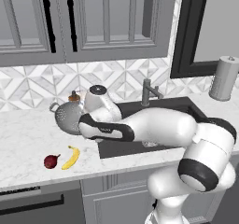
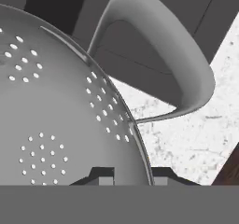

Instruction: Put the colander in the sink, put the pear, banana in the colander, and turn on the sink faucet and pour water over the colander.

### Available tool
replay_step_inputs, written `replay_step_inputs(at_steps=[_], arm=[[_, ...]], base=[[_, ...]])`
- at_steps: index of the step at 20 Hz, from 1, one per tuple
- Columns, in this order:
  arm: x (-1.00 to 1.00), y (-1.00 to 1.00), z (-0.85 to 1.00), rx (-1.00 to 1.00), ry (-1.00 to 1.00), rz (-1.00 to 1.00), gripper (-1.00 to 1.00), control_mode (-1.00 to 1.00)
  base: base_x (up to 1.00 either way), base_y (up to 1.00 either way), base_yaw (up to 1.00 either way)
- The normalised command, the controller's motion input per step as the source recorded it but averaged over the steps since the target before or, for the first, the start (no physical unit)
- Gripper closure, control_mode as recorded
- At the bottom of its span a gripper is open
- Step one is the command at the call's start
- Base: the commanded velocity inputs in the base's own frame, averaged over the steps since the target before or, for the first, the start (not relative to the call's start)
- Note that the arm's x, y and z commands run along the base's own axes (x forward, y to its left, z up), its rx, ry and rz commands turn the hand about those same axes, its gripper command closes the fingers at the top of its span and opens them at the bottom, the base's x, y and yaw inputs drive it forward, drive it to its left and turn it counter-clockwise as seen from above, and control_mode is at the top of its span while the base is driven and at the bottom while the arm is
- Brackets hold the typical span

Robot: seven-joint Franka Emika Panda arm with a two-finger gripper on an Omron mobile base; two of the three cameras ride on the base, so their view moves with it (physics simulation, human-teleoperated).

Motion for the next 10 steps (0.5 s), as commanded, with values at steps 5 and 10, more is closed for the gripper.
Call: replay_step_inputs(at_steps=[5, 10], arm=[[-0.43, -0.59, 0.75, 0.03, 0.37, -0.53, 1.00, -1.00], [-0.08, -0.35, 0.56, 0.00, 0.56, -0.61, 1.00, -1.00]], base=[[0.00, 0.00, 0.00], [0.00, 0.00, 0.00]])
